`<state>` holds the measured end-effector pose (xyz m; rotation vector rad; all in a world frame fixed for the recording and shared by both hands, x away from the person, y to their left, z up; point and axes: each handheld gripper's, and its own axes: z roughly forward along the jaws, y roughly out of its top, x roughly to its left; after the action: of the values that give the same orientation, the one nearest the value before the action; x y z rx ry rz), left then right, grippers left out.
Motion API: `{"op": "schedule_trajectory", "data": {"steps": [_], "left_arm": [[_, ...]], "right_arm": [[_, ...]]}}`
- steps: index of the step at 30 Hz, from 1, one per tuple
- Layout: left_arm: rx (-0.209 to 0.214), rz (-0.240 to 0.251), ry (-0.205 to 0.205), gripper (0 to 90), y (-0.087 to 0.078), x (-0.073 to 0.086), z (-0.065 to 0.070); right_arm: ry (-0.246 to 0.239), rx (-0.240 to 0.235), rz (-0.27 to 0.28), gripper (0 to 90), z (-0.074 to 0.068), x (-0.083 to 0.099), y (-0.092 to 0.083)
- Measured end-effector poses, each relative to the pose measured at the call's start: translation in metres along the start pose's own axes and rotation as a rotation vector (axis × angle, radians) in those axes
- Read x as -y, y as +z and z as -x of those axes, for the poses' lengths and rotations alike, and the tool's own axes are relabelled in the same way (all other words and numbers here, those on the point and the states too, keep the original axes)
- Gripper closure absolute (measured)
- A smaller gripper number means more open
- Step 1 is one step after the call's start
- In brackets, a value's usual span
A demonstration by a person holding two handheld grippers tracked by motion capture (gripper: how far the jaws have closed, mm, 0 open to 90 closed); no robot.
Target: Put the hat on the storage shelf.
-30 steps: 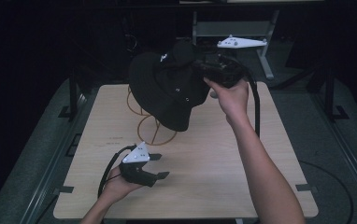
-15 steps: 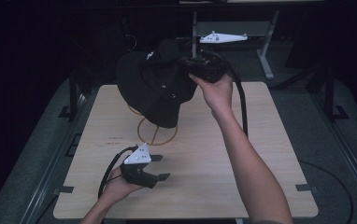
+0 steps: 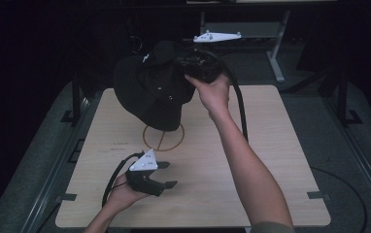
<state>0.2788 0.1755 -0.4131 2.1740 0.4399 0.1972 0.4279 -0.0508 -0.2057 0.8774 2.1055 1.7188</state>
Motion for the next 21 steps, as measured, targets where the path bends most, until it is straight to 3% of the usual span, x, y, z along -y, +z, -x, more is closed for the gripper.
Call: {"op": "schedule_trajectory", "data": {"steps": [21], "left_arm": [[0.013, 0.004, -0.011, 30.8, 0.002, 0.001, -0.001]], "right_arm": [[-0.017, -0.008, -0.037, 88.9, -0.004, -0.001, 0.026]]}}
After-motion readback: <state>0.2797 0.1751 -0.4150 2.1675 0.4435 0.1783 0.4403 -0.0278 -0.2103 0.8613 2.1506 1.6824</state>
